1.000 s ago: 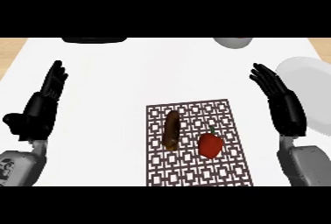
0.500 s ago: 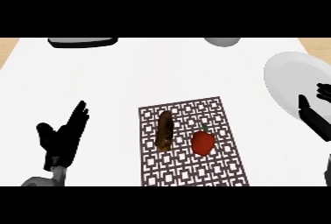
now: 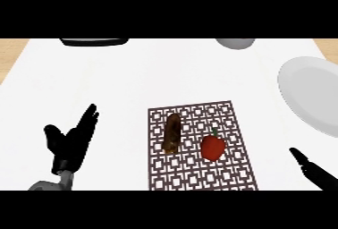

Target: Pick the bell pepper from the placemat and place it in the plate

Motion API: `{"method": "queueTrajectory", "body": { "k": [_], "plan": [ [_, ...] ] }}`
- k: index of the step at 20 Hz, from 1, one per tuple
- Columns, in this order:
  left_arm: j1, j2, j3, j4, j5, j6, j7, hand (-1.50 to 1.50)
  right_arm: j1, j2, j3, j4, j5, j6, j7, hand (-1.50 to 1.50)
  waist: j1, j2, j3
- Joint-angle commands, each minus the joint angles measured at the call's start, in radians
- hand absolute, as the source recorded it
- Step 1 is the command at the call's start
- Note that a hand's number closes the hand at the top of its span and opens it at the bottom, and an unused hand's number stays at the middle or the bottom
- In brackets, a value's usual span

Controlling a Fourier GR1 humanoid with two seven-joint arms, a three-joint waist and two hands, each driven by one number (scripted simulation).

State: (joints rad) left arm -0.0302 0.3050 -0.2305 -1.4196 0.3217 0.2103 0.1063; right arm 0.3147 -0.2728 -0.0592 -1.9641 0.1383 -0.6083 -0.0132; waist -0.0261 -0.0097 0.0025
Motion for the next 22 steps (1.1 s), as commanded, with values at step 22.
{"method": "queueTrajectory", "body": {
  "k": [22],
  "plan": [
    [0.067, -0.057, -0.036, 0.02, -0.049, -0.033, 0.008, 0.0, -0.259, -0.047, 0.511, -0.167, 0.657, 0.475, 1.126, -1.5, 0.039, 0.01, -0.004]
  ]
}}
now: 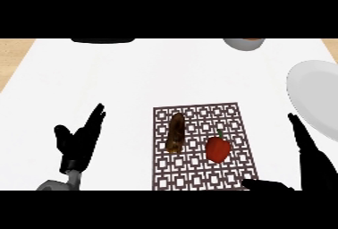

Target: Pick the bell pepper from the placemat and place it in the plate

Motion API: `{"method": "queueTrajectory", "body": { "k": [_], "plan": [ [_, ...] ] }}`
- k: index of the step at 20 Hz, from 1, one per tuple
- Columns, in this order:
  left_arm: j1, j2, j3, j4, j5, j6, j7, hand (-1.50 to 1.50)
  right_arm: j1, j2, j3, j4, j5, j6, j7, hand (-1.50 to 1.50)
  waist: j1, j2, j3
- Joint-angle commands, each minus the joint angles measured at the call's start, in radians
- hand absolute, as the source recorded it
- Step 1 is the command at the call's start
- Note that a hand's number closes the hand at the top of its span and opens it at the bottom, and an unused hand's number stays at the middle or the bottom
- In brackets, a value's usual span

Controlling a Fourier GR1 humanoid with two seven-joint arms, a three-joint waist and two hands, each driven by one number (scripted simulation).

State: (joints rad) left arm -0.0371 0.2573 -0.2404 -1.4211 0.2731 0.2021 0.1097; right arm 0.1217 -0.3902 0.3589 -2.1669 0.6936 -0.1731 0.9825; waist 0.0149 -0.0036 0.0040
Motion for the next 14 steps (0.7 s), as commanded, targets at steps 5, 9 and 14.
{"method": "queueTrajectory", "body": {
  "k": [5, 9, 14],
  "plan": [
    [-0.012, 0.009, 0.039, 0.039, 0.023, -0.031, 0.098, 0.0, -0.108, 0.162, 0.097, 0.105, 0.069, 0.083, 0.143, -1.5, -0.013, 0.004, -0.004],
    [0.008, -0.023, 0.035, 0.078, -0.006, -0.053, 0.032, 0.0, -0.083, 0.187, 0.075, 0.224, 0.057, 0.028, 0.0, -1.5, -0.016, 0.005, -0.004],
    [0.057, -0.047, 0.016, -0.053, -0.038, -0.01, 0.091, 0.0, -0.138, 0.28, 0.123, 0.209, 0.183, 0.07, 0.132, -1.5, -0.013, 0.002, -0.004]
  ]
}}
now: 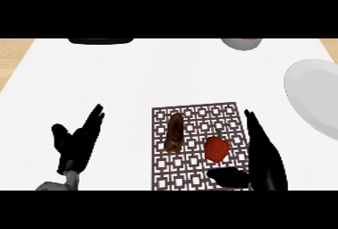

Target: Pick the bell pepper from the placemat and place it in the plate

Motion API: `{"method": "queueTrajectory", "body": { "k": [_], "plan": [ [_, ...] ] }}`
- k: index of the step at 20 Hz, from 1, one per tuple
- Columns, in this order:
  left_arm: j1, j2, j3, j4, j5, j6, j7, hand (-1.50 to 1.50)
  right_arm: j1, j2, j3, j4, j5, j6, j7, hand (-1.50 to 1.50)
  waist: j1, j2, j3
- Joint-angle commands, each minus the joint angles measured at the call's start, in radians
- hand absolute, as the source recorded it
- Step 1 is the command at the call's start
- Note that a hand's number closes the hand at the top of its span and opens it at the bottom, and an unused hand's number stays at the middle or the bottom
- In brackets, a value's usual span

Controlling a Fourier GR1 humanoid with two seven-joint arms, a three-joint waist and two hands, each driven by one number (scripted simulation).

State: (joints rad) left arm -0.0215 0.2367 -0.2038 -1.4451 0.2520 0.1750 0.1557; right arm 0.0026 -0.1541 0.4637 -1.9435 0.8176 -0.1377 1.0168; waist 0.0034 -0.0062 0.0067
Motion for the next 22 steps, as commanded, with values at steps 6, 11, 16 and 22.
{"method": "queueTrajectory", "body": {
  "k": [6, 11, 16, 22],
  "plan": [
    [-0.008, -0.033, 0.022, 0.071, -0.005, -0.023, 0.024, 0.0, -0.011, 0.031, -0.029, 0.066, 0.074, 0.067, 0.061, -1.5, -0.006, 0.006, -0.007],
    [0.064, -0.023, 0.002, -0.032, -0.027, -0.026, 0.05, 0.0, -0.085, 0.092, -0.068, 0.205, 0.091, 0.077, 0.04, -1.5, 0.002, 0.006, -0.007],
    [0.076, -0.006, 0.035, -0.029, -0.023, -0.071, 0.047, 0.0, -0.087, 0.139, -0.067, 0.227, 0.09, 0.084, 0.022, -1.5, 0.002, 0.006, -0.007],
    [0.054, -0.047, 0.046, 0.077, -0.054, -0.07, -0.03, 0.0, -0.044, 0.11, -0.021, 0.284, 0.069, 0.14, -0.052, 1.5, -0.002, 0.007, -0.007]
  ]
}}
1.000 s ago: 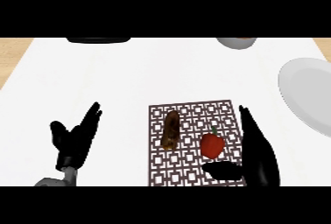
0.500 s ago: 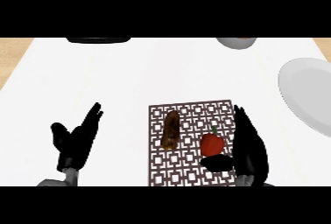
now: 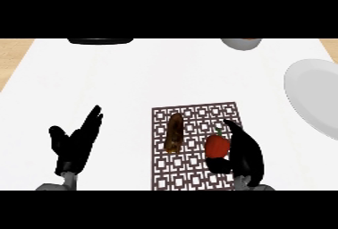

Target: Pick the bell pepper from the placemat and place it in the plate

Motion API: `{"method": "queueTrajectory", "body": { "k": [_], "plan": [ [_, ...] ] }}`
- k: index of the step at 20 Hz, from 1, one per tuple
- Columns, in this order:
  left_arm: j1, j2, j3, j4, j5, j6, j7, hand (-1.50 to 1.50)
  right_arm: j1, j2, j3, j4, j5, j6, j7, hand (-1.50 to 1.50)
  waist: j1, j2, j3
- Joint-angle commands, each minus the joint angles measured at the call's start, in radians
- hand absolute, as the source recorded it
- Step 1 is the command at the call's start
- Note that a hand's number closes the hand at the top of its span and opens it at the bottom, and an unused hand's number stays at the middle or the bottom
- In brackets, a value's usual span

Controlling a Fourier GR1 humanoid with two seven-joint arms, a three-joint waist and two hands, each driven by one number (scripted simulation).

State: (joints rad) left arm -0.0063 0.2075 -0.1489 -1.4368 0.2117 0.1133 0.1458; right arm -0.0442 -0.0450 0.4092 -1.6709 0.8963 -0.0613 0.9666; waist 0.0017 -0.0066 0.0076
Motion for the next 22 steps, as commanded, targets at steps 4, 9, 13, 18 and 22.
{"method": "queueTrajectory", "body": {
  "k": [4, 9, 13, 18, 22],
  "plan": [
    [0.007, -0.024, -0.016, 0.034, -0.026, -0.003, 0.066, 0.0, -0.039, 0.015, 0.046, 0.046, 0.065, 0.04, -0.001, 1.5, -0.002, 0.006, -0.008],
    [-0.018, -0.064, 0.014, 0.121, -0.041, -0.005, -0.014, 0.0, -0.008, -0.019, 0.011, 0.087, 0.083, -0.008, -0.086, 1.5, -0.005, 0.007, -0.008],
    [0.043, -0.05, 0.0, 0.0, -0.039, 0.001, 0.036, 0.0, -0.029, -0.045, 0.001, -0.002, 0.175, -0.097, -0.093, 1.5, -0.005, 0.005, -0.008],
    [0.0, -0.055, -0.024, 0.009, -0.039, -0.019, 0.055, 0.0, -0.426, -0.004, -0.31, 0.326, 0.302, -0.162, 0.166, 1.5, 0.055, 0.039, -0.009],
    [-0.022, -0.055, -0.034, -0.013, -0.054, -0.019, 0.044, 0.0, -0.596, -0.085, -0.412, 0.425, 0.447, -0.232, 0.222, 1.5, 0.088, 0.043, -0.01]
  ]
}}
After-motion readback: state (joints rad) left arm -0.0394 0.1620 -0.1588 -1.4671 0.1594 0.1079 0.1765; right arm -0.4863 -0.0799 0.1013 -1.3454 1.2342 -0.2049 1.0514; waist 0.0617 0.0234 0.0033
